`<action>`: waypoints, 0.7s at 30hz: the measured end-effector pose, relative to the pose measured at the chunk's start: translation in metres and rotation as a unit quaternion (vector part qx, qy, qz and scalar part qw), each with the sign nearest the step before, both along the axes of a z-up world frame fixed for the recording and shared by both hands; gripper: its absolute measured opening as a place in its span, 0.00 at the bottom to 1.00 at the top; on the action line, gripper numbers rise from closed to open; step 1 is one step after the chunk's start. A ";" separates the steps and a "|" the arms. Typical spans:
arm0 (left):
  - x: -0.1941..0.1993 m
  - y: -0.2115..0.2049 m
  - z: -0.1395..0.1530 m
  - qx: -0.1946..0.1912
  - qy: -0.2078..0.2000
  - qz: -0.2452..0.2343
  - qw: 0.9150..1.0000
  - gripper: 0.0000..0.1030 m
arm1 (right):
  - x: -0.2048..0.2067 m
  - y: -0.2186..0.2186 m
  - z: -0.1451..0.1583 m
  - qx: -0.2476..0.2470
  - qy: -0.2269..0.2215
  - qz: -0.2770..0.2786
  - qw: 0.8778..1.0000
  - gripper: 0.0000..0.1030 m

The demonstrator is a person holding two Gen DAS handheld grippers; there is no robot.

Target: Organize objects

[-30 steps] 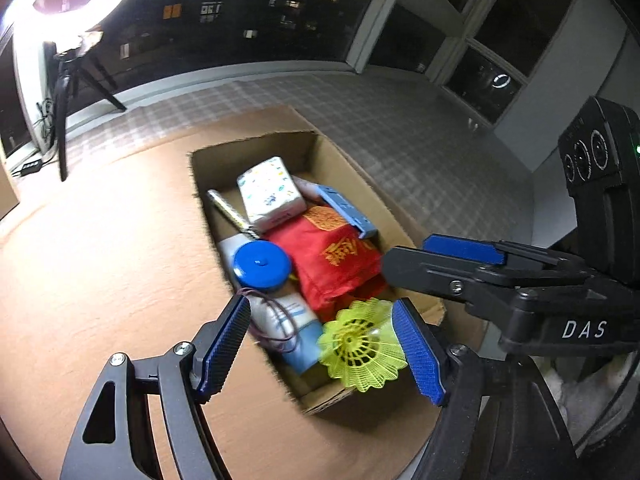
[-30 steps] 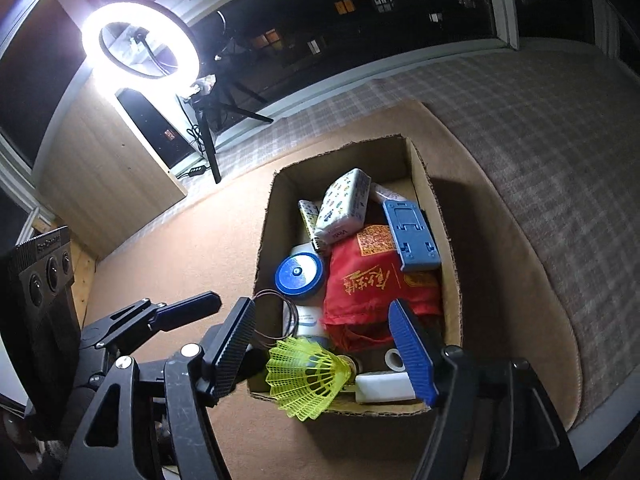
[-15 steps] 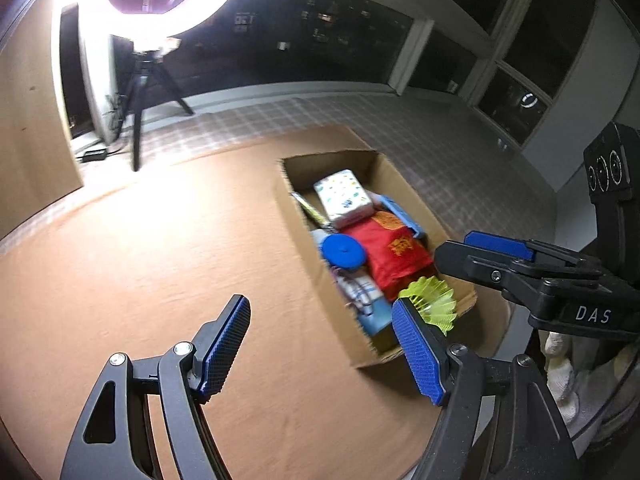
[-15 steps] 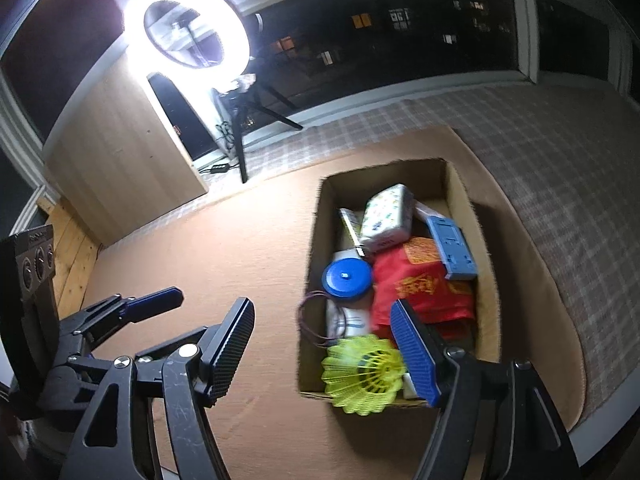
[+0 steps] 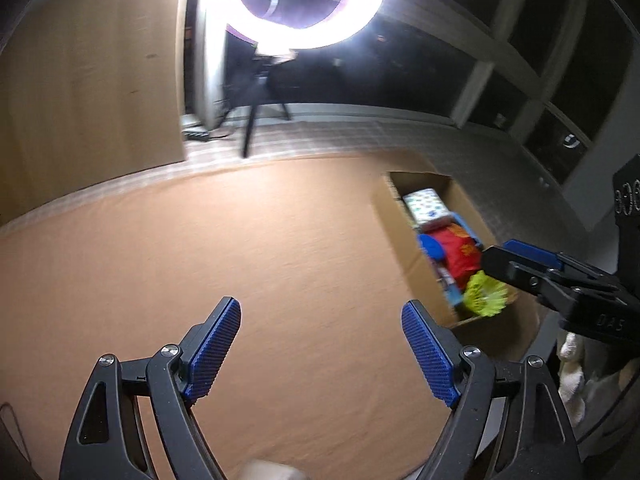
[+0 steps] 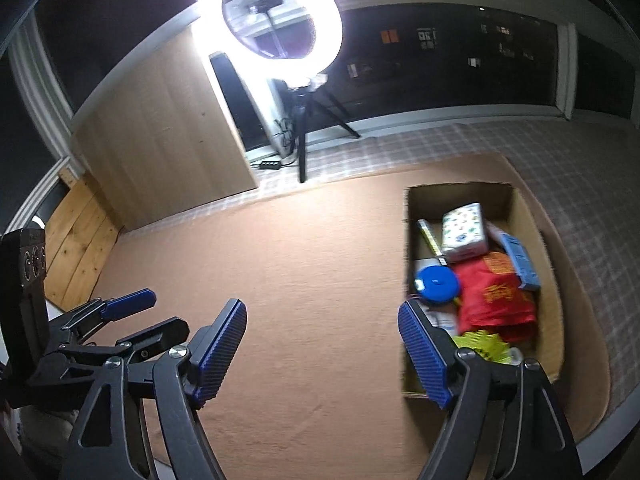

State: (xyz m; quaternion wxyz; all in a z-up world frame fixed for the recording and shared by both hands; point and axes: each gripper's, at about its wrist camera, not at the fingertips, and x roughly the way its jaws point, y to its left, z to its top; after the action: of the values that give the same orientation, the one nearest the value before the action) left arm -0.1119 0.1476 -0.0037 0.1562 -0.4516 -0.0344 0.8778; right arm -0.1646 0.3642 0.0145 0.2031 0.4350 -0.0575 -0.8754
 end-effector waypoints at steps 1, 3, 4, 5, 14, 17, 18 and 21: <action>0.003 -0.008 0.000 -0.004 0.000 0.008 1.000 0.83 | 0.002 -0.006 0.000 0.001 0.001 0.003 1.000 0.73; 0.011 -0.024 0.002 -0.012 0.002 0.023 1.000 0.85 | 0.005 -0.015 0.000 0.001 0.001 0.008 1.000 0.73; 0.015 -0.032 0.003 -0.014 0.005 0.029 0.999 0.85 | 0.007 -0.021 0.000 -0.001 0.000 0.012 1.000 0.73; 0.019 -0.040 0.005 -0.016 0.008 0.036 0.999 0.86 | 0.009 -0.025 0.000 -0.002 0.000 0.014 1.000 0.73; 0.058 -0.098 0.013 -0.033 0.023 0.100 0.994 0.91 | 0.034 -0.073 0.004 0.023 0.027 0.042 0.999 0.74; 0.068 -0.115 0.013 -0.040 0.027 0.121 0.991 0.91 | 0.045 -0.087 0.004 0.034 0.039 0.050 0.997 0.74; 0.070 -0.119 0.013 -0.040 0.027 0.126 0.991 0.91 | 0.048 -0.093 0.004 0.036 0.042 0.053 0.997 0.74; 0.078 -0.130 0.011 -0.046 0.027 0.140 0.989 0.91 | 0.057 -0.105 0.003 0.043 0.050 0.061 0.996 0.75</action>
State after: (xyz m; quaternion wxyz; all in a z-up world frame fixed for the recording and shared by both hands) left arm -0.0342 0.0172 0.0073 0.0115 -0.4250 -0.0528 0.9036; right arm -0.1080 0.2593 0.0172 0.2396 0.4017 0.0170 -0.8837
